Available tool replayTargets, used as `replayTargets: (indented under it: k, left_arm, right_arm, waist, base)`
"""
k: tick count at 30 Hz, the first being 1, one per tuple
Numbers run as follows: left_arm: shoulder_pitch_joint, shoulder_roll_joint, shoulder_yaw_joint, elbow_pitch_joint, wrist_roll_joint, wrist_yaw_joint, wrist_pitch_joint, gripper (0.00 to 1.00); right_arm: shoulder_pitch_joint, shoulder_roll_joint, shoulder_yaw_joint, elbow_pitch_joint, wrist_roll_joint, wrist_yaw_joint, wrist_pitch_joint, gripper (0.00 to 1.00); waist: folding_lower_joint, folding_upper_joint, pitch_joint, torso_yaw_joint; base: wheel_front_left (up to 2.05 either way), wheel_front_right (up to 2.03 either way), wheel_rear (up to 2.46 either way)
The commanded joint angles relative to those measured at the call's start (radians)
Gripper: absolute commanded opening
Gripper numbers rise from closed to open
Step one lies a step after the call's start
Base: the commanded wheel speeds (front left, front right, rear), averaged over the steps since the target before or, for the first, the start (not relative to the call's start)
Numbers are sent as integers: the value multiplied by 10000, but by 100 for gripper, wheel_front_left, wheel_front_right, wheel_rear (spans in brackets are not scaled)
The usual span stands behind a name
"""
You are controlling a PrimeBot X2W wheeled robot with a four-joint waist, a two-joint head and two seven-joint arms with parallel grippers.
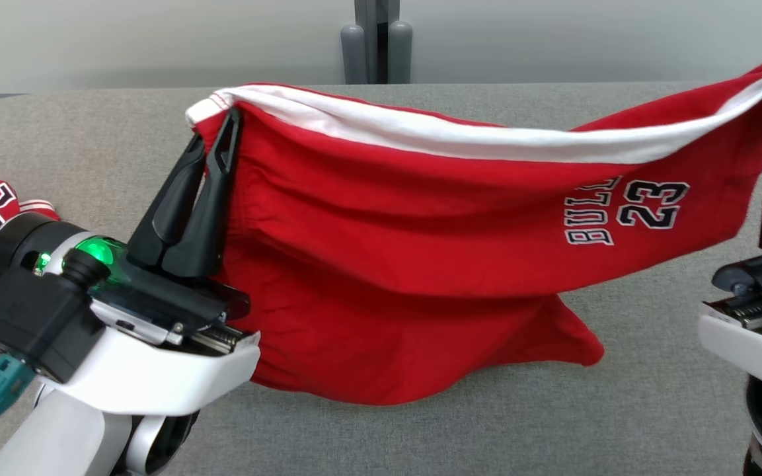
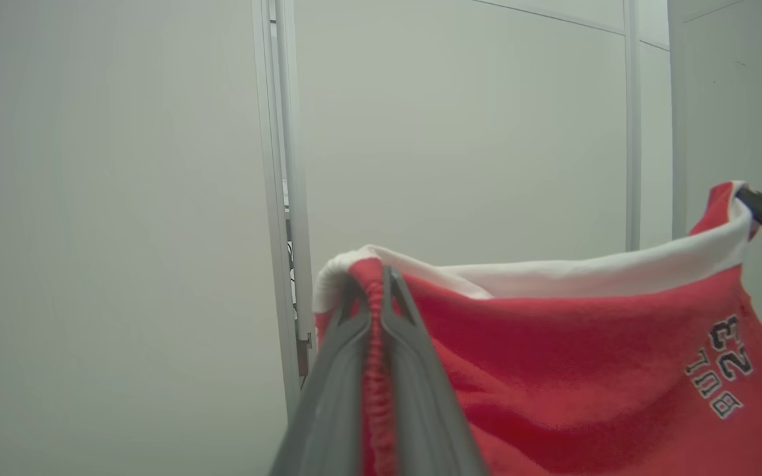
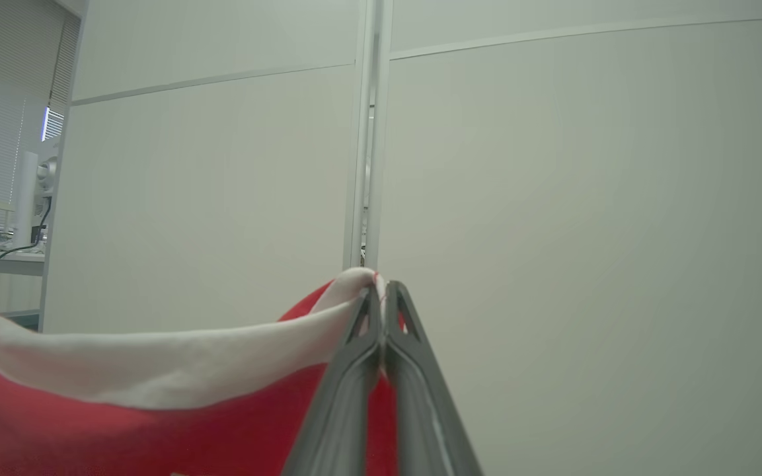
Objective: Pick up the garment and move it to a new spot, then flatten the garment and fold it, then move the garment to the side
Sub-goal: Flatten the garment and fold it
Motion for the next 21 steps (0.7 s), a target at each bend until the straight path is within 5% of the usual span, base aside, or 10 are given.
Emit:
replayTargets:
  k: [1,10,21]
  left_arm:
    - [15,30,58,42,-85,-1,-44,0]
    - [-1596,-634,323,2055,-1078,-808,-303,0]
    - [-7195,-2145,339,8216,-1619,-2653,-823,0]
  right_arm:
    - [-103,-6,35,60,87,3,32,0]
    - [-2548,-396,108,3101,878,3,-269,0]
    - [-8719,-1247,913,9345,1014,1,-1453,0]
  waist:
    - [0,0,34,-30]
    - [0,0,703,-22]
    - [0,0,1737,385]
  base:
    - [0,0,0]
    - [0,0,0]
    - [0,0,0]
